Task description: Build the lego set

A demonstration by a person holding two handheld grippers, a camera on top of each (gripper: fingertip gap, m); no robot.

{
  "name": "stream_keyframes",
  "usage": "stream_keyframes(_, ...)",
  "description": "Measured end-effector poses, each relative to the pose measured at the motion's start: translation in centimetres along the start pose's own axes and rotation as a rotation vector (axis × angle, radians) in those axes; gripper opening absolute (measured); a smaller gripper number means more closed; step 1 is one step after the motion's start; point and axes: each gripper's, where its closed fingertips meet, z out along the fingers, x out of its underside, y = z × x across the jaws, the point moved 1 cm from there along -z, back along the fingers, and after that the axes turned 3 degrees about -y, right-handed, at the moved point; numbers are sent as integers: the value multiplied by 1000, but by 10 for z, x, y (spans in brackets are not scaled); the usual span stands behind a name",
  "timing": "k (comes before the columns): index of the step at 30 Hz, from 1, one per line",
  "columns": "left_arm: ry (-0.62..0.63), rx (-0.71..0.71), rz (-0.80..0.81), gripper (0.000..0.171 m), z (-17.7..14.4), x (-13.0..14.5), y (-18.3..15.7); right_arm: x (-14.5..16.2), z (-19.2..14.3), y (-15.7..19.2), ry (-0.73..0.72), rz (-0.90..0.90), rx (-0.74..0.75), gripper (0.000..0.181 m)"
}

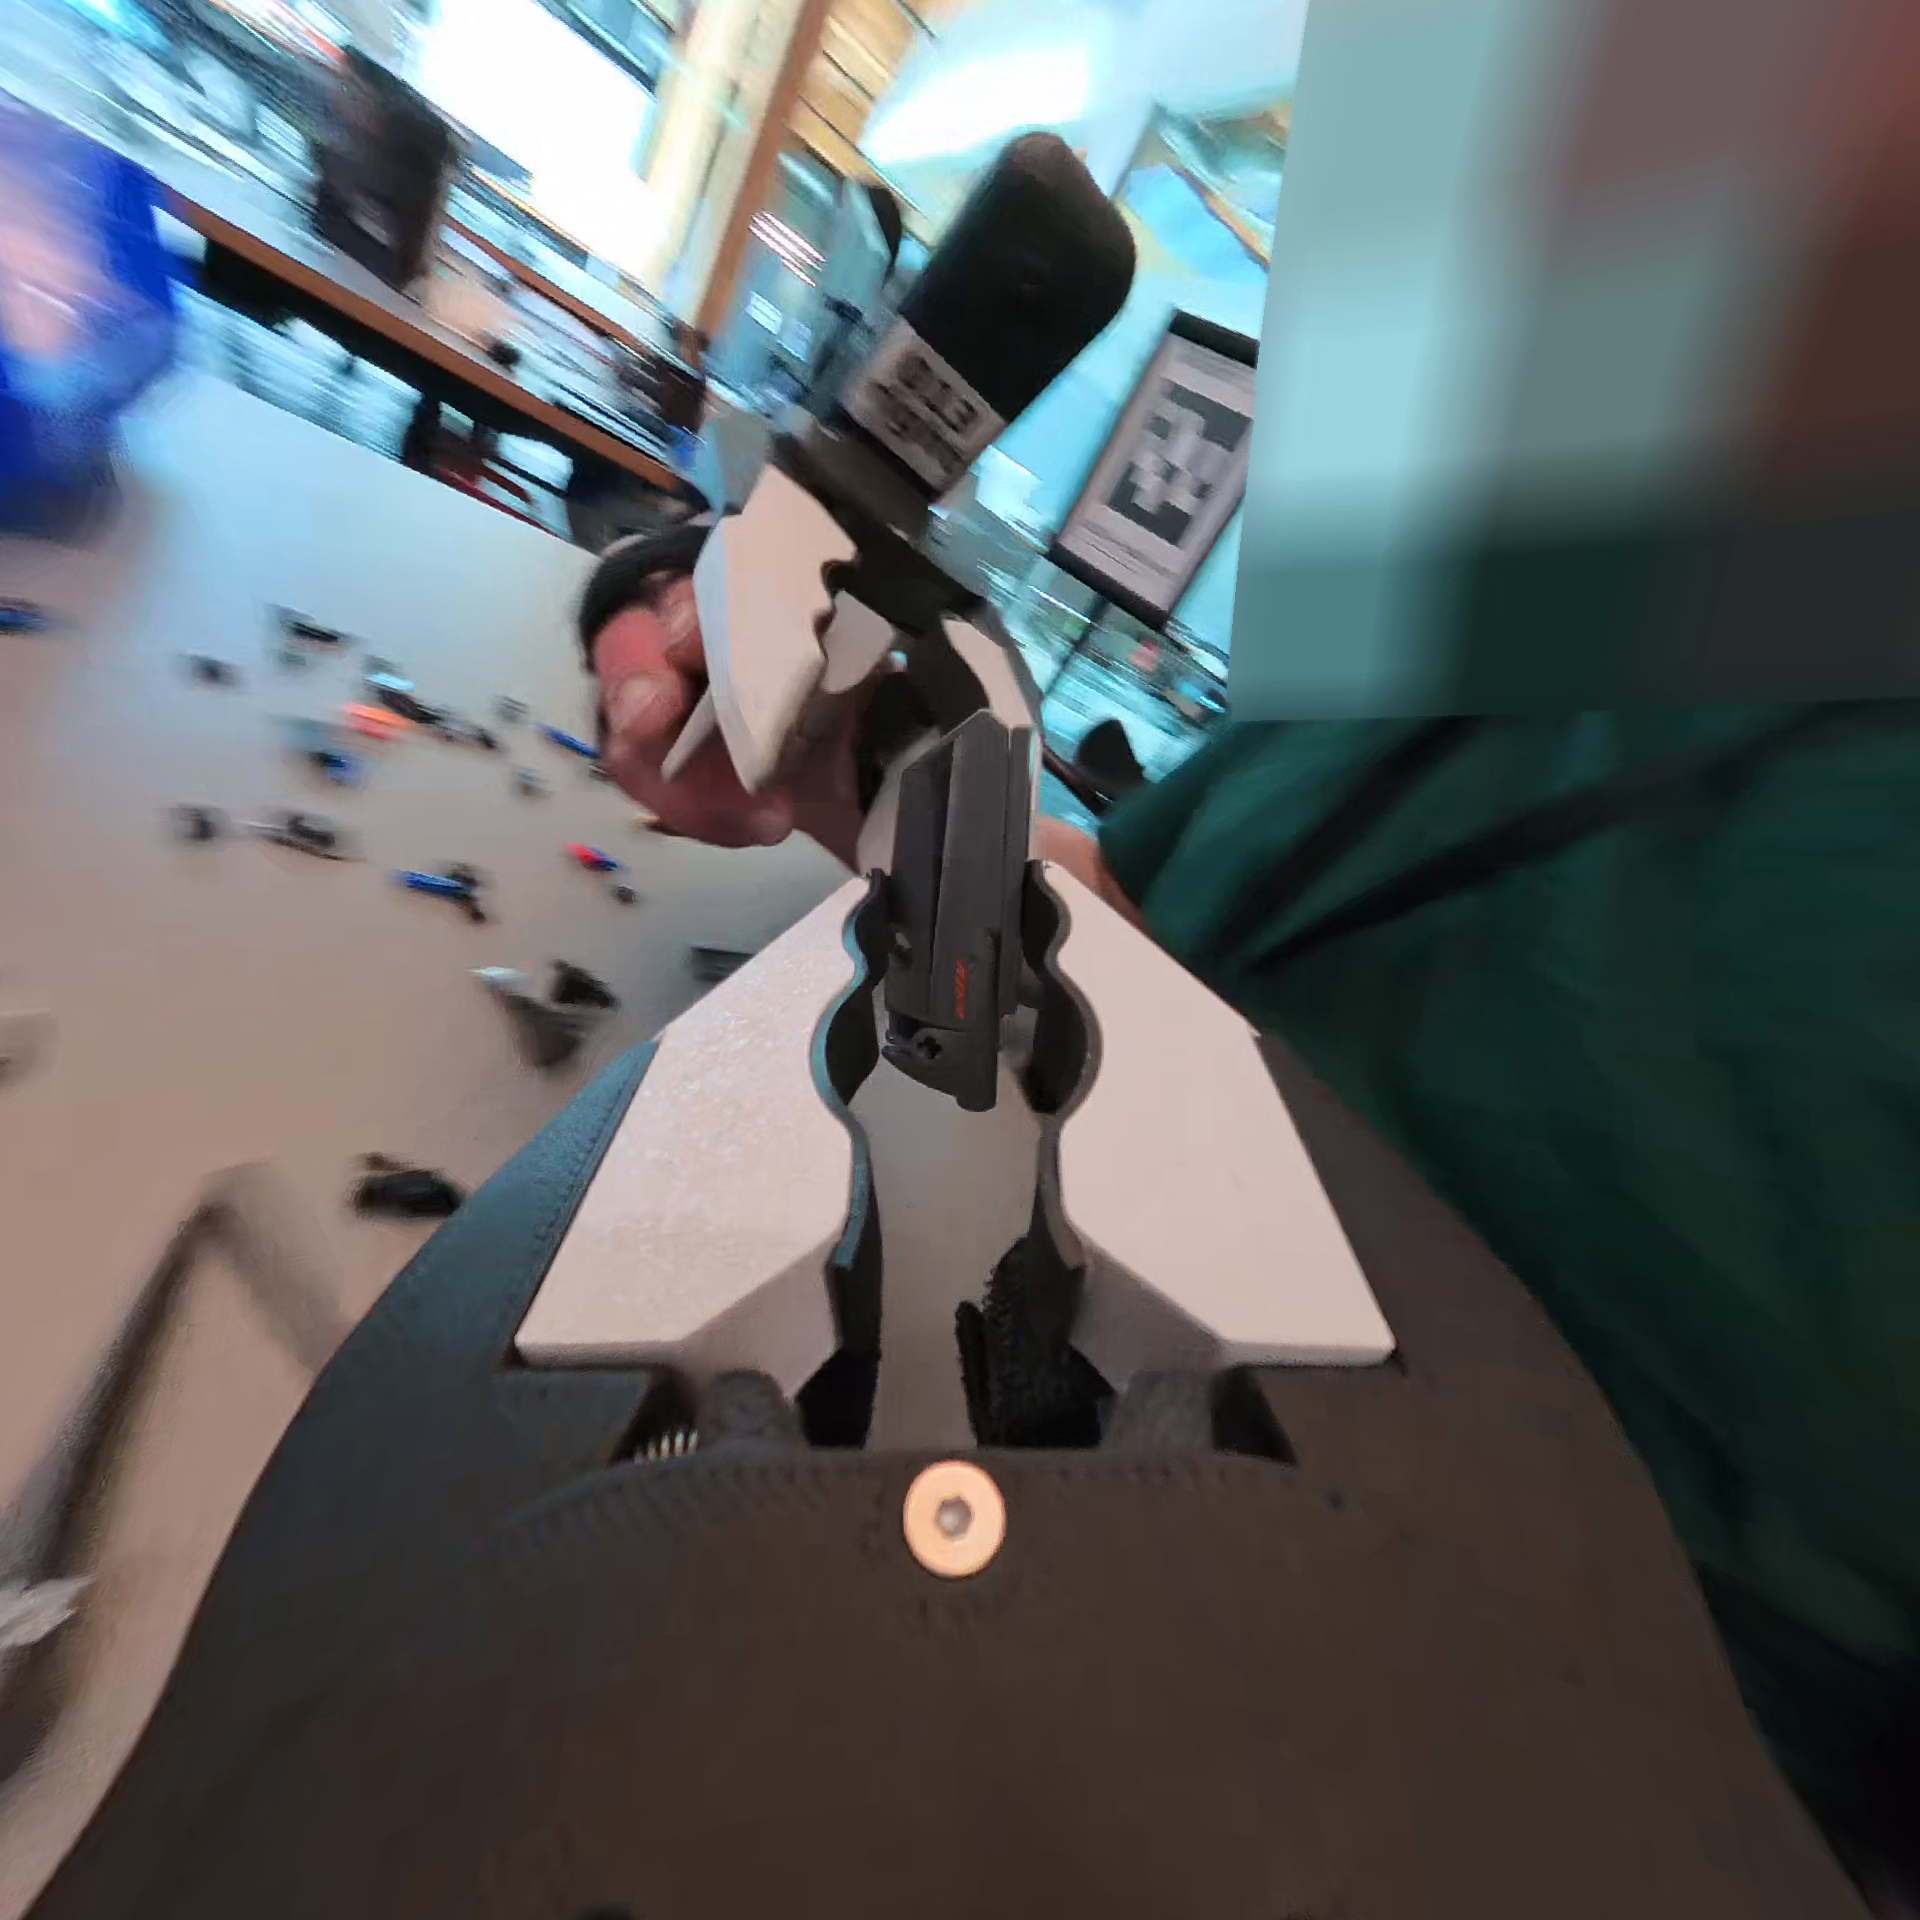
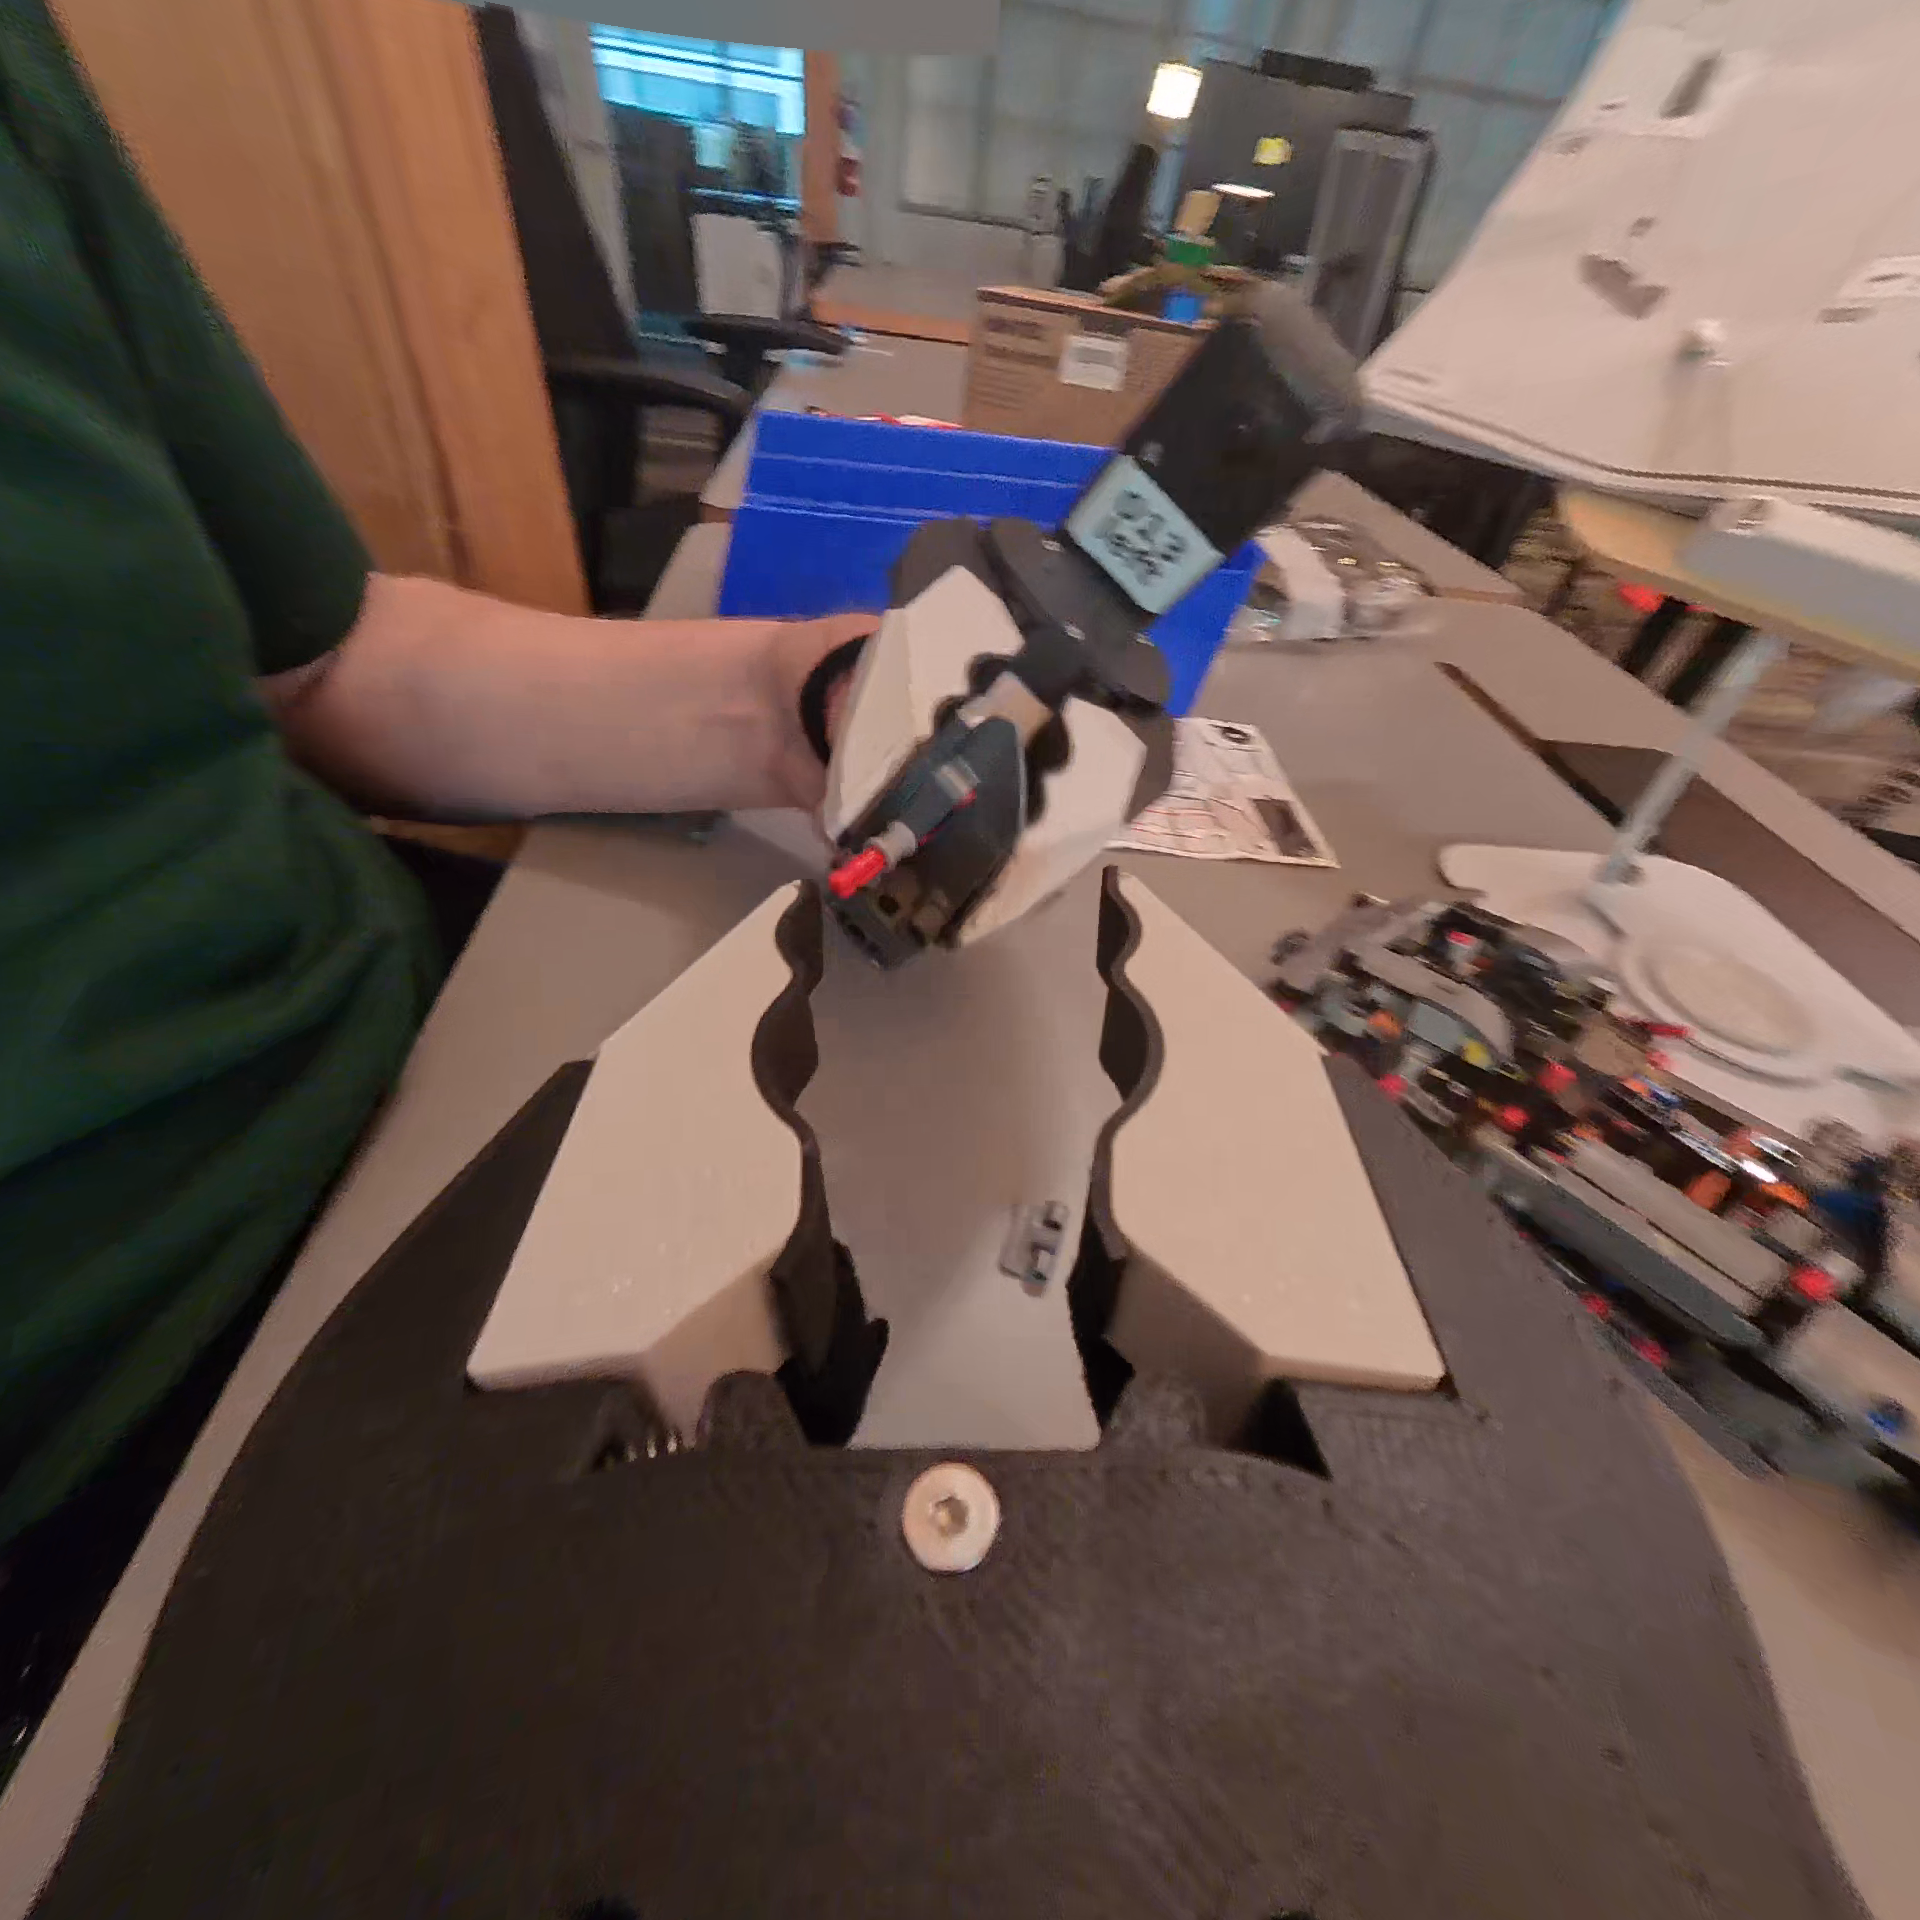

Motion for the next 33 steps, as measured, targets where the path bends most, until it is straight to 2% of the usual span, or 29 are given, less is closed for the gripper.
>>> stream_keyframes(2,44,83,-39,23,7,9,-10,0,7,14,-18,8,-91,54)
stream_keyframes(6,76,193,-71,23,13,16,-24,-6,9,39,-60,4,-232,36)
stream_keyframes(8,87,222,-76,23,13,19,-28,-7,10,44,-73,23,-270,35)
stream_keyframes(15,103,260,-78,24,18,23,-32,-7,7,51,-80,54,-320,33)
stream_keyframes(33,63,288,-99,22,20,19,-34,-10,7,54,-114,44,-325,29)
